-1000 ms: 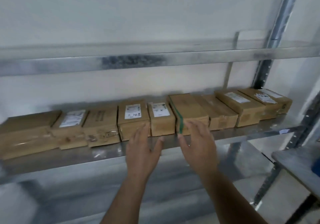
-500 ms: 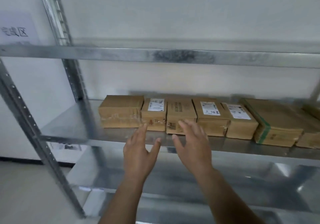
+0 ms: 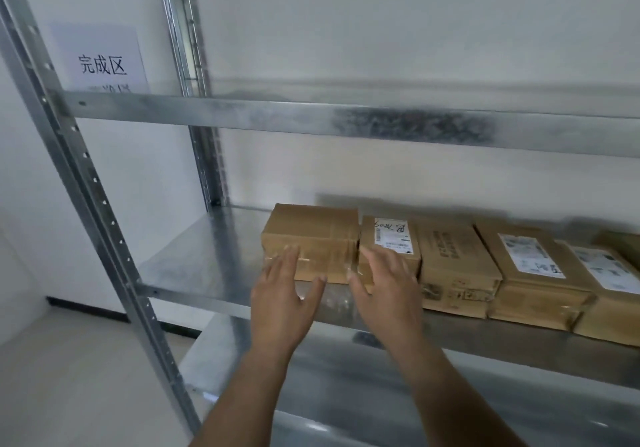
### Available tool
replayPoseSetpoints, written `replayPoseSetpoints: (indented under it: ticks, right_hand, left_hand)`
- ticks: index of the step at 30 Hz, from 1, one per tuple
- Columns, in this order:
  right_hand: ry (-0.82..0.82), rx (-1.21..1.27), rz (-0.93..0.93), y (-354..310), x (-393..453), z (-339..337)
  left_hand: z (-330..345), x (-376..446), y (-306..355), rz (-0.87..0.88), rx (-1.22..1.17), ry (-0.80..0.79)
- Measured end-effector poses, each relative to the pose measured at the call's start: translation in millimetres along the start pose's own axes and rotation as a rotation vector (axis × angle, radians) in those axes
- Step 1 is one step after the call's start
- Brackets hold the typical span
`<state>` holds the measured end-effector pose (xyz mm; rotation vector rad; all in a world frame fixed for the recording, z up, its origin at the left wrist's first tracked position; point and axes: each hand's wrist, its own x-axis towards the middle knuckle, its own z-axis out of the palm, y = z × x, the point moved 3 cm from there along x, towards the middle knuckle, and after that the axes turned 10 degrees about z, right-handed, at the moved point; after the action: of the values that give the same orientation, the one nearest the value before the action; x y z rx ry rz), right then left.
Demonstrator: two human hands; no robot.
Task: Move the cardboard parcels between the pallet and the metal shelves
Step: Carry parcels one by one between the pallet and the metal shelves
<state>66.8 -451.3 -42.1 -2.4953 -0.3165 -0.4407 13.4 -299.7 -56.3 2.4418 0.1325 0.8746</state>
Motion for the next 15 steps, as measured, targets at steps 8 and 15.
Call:
replayPoseSetpoints:
  ticks: [8,15]
  right_hand:
    - [0.005,-0.005,0.087,-12,73,47]
    - [-0.031,-0.109,0.207,1,110,77]
  left_hand:
    - [15,65,-62,0.0,0.038,-0.059]
    - [37,97,-105,-0.049,0.023,-0.112]
